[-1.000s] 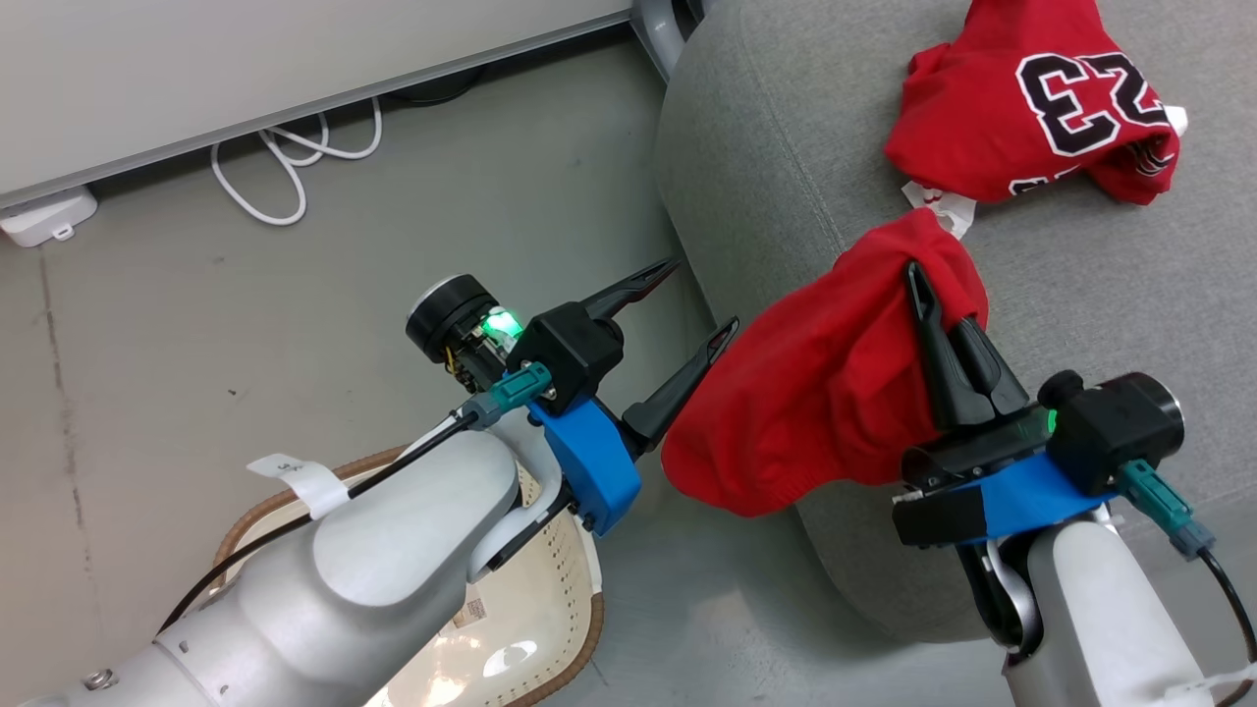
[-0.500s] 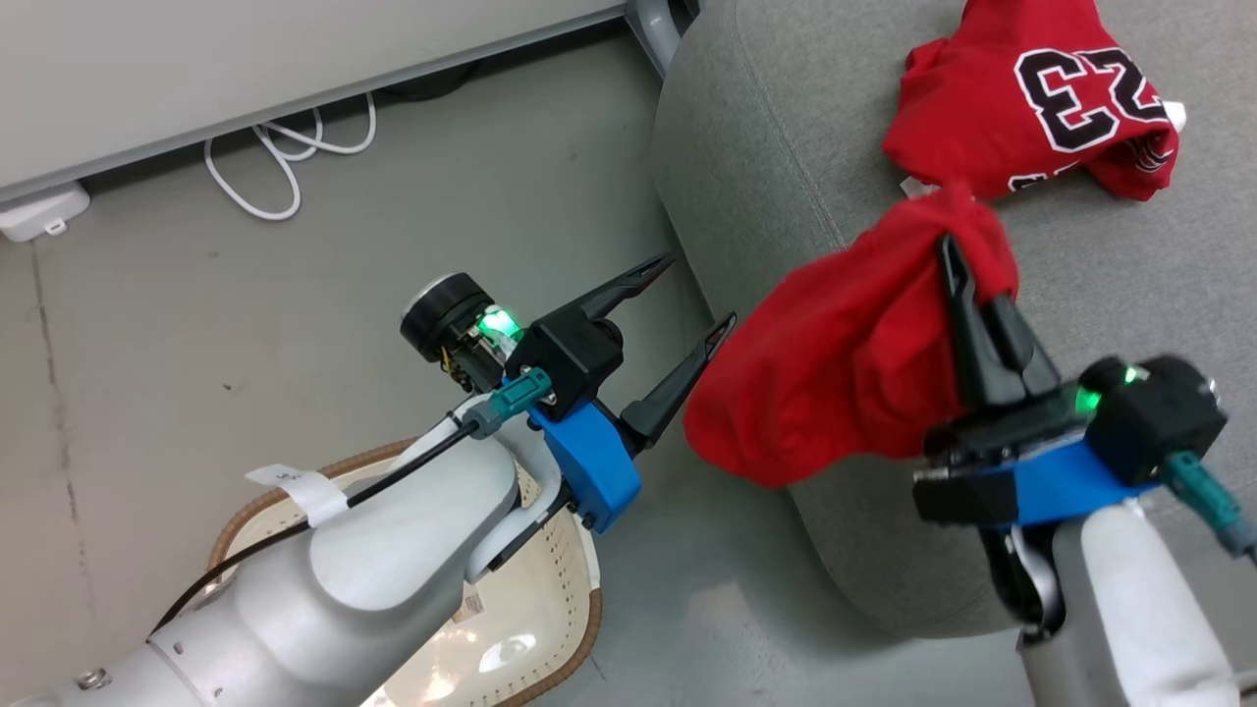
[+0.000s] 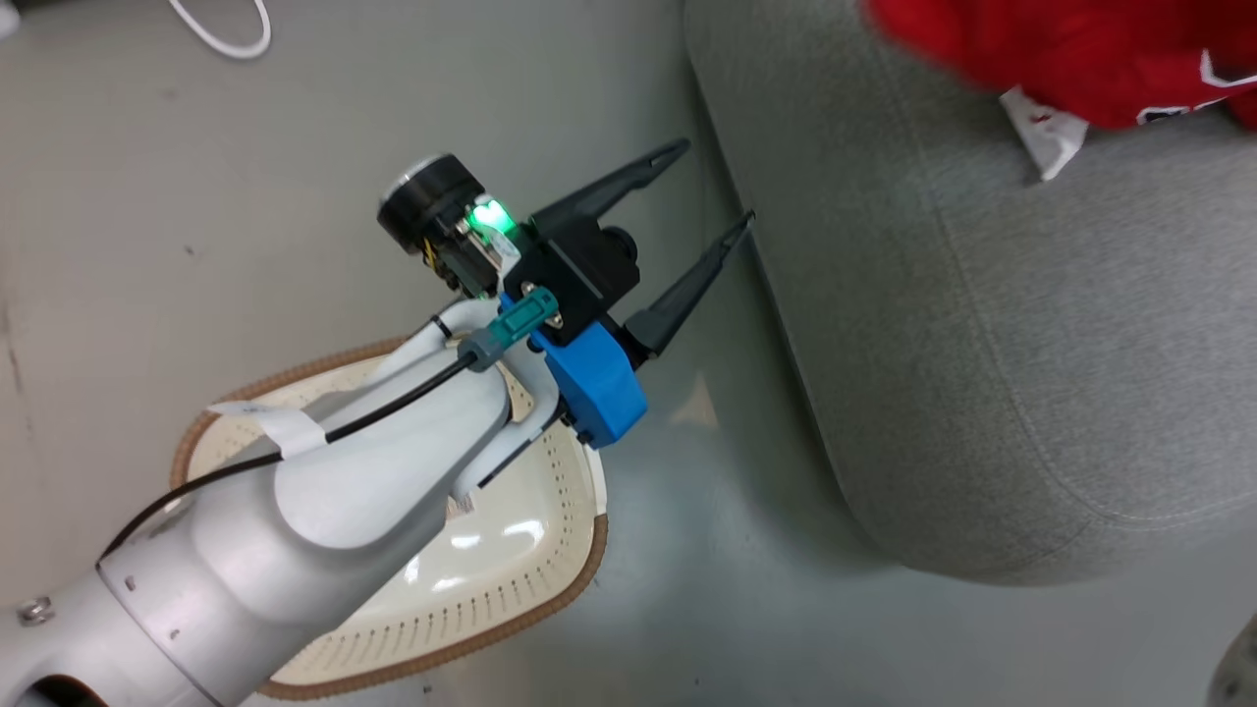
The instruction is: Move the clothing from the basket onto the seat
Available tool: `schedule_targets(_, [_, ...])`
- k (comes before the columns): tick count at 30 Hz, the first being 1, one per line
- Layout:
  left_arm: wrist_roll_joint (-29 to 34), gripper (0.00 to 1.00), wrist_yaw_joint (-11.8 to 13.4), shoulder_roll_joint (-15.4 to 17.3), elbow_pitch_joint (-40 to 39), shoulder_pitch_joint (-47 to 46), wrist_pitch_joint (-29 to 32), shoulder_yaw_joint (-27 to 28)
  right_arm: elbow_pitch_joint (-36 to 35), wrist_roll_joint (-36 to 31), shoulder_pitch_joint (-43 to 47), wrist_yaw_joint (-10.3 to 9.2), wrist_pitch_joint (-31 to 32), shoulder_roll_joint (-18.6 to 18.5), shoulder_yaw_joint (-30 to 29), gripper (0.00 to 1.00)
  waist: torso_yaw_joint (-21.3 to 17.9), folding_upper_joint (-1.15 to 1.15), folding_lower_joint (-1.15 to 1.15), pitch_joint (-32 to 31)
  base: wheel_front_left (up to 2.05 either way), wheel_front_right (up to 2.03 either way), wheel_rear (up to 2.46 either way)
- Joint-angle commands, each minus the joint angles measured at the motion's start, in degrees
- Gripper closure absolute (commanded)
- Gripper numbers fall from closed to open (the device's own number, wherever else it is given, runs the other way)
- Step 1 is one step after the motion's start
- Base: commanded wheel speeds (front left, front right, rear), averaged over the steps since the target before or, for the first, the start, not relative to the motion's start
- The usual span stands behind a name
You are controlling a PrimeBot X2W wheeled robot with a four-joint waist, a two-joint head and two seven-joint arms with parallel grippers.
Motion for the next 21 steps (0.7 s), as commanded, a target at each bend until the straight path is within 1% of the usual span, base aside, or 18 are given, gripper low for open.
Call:
schedule_targets(1, [0.4,0.00,0.2,0.4,-0.4,-1.4,0.4,0.2,-0.3,0.1,-2.4,0.02,0.0,-1.3,-1.8,1.00,0.6,0.00,0.00,4.8,0.00,0.00,0.00])
schedule_targets(5, [1.8,0.00,-0.1,1.3,-1.5,-3.9,1.3,-0.1,-0.1,0.8,-8.3,0.02,0.0,-5.5,-7.8,1.00,0.8,0.00,0.00,9.6,0.00,0.00,0.00])
schedule_targets(8, [2.5,0.00,0.0,1.6,-2.3,-5.5,1.7,0.0,1.2,1.0,-10.3,0.01,0.0,-9.1,-11.3,1.00,0.9,0.00,0.00,12.5,0.00,0.00,0.00])
schedule_targets(10, [2.9,0.00,0.2,1.7,-2.7,-6.4,1.8,0.1,3.0,1.5,-11.0,0.01,0.0,-11.3,-13.7,1.00,0.9,0.00,0.00,14.1,0.00,0.00,0.00])
schedule_targets(13, [3.3,0.00,0.3,1.7,-3.0,-7.3,2.0,0.0,7.9,2.1,-10.8,0.01,0.0,-14.0,-17.1,1.00,1.1,0.00,0.00,15.9,0.00,0.00,0.00])
schedule_targets(15, [3.4,0.00,0.4,1.6,-3.2,-7.9,2.0,0.0,12.1,2.2,-10.0,0.02,0.0,-15.1,-18.4,1.00,1.2,0.00,0.00,16.8,0.00,0.00,0.00])
schedule_targets(17, [3.6,0.00,0.3,1.8,-3.2,-8.0,1.7,-0.1,17.7,1.9,-8.9,0.02,0.0,-15.7,-17.7,1.00,1.2,0.00,0.00,17.7,0.00,0.00,0.00])
schedule_targets(18, [3.6,0.00,0.3,1.9,-3.2,-8.1,1.8,-0.2,19.2,2.2,-8.8,0.01,0.0,-15.3,-17.6,1.00,1.2,0.00,0.00,17.9,0.00,0.00,0.00])
schedule_targets(19, [3.6,0.00,0.3,1.9,-3.2,-8.1,1.8,-0.2,19.2,2.2,-8.8,0.01,0.0,-15.3,-17.6,1.00,1.2,0.00,0.00,17.9,0.00,0.00,0.00])
schedule_targets(21, [3.7,0.00,0.3,1.9,-3.1,-8.3,1.8,-0.4,22.3,3.0,-8.2,0.01,0.0,-14.5,-17.4,1.00,1.2,0.00,0.00,18.2,0.00,0.00,0.00])
